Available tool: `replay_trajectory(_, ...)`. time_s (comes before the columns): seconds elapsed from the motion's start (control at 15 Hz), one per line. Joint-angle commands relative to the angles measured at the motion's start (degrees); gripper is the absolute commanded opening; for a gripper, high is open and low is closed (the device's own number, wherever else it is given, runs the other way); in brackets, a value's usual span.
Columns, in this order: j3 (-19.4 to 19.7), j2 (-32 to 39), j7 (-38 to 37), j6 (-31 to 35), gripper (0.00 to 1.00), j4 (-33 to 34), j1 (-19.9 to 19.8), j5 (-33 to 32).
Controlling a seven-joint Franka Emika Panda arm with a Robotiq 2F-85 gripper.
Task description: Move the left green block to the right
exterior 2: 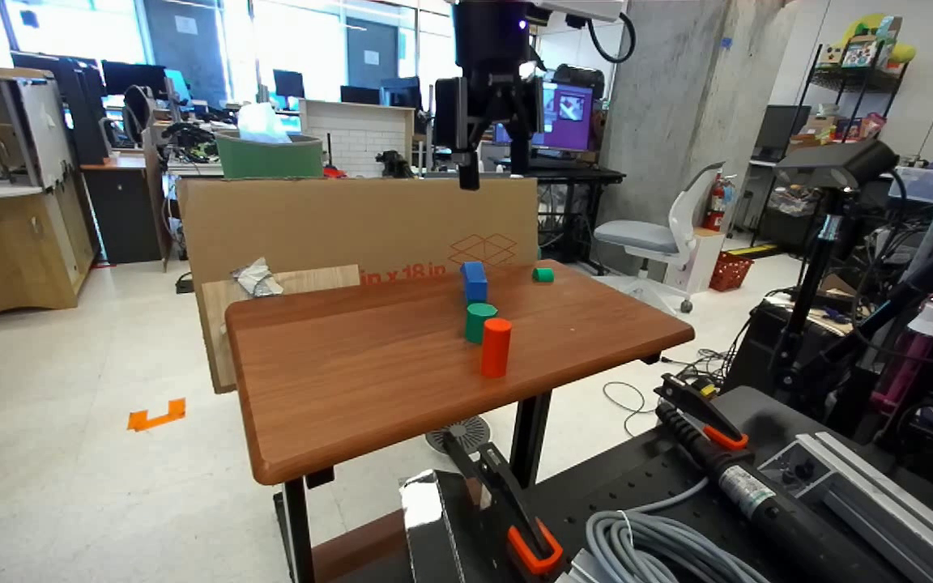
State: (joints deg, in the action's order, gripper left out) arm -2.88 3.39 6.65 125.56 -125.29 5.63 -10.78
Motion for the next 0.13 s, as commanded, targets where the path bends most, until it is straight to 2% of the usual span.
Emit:
replay_trajectory(0.0,-0.6,0.3,0.0,-0.2,1.0,0.1,-0.4,0.0)
replay_trajectory(0.07,-0.7,0.7,-0.1,-0.2,1.0,0.1,-0.4,0.0)
